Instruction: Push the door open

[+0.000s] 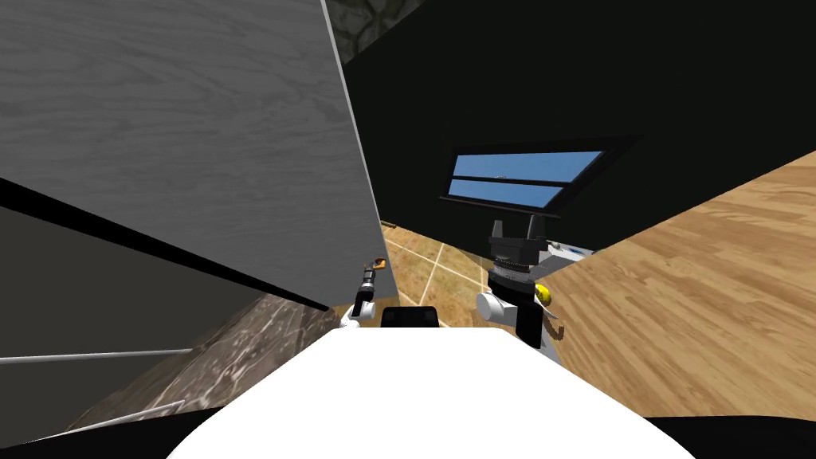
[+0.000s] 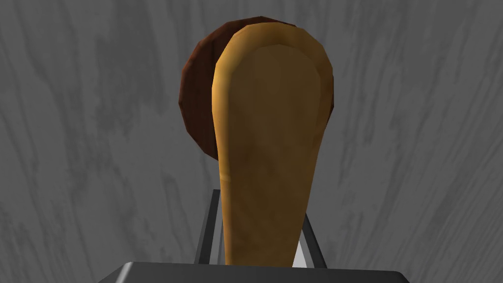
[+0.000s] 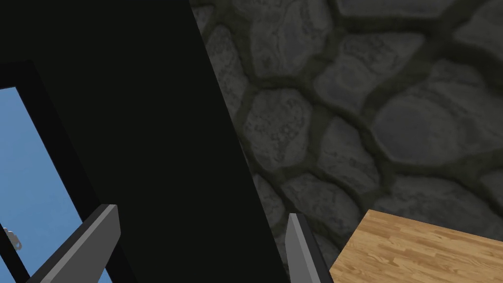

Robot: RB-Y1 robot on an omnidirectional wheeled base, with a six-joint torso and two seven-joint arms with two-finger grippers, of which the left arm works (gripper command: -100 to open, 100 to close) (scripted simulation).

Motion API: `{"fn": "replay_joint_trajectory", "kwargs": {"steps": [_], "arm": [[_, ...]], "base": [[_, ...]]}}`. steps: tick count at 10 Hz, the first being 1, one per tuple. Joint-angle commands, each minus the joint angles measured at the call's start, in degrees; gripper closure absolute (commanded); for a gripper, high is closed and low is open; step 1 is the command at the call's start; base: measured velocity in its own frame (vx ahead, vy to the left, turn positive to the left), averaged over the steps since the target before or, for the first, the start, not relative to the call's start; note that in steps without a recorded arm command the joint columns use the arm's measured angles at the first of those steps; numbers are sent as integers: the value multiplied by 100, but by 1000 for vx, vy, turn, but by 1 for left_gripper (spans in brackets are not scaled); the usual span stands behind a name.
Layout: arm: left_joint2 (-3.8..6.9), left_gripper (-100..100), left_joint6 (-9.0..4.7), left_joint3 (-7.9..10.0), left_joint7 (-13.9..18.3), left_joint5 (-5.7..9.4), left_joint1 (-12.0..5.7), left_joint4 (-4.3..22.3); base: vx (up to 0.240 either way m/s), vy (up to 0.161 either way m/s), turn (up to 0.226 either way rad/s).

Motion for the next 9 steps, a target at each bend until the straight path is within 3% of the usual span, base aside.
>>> {"fn": "replay_joint_trajectory", "kwargs": {"steps": [1,9], "arm": [[77,100,-82,163,-41,66,-137,151],[81,100,-110,685,-197,315,-173,208]], "base": [[181,-64,78],[173,-63,61]]}}
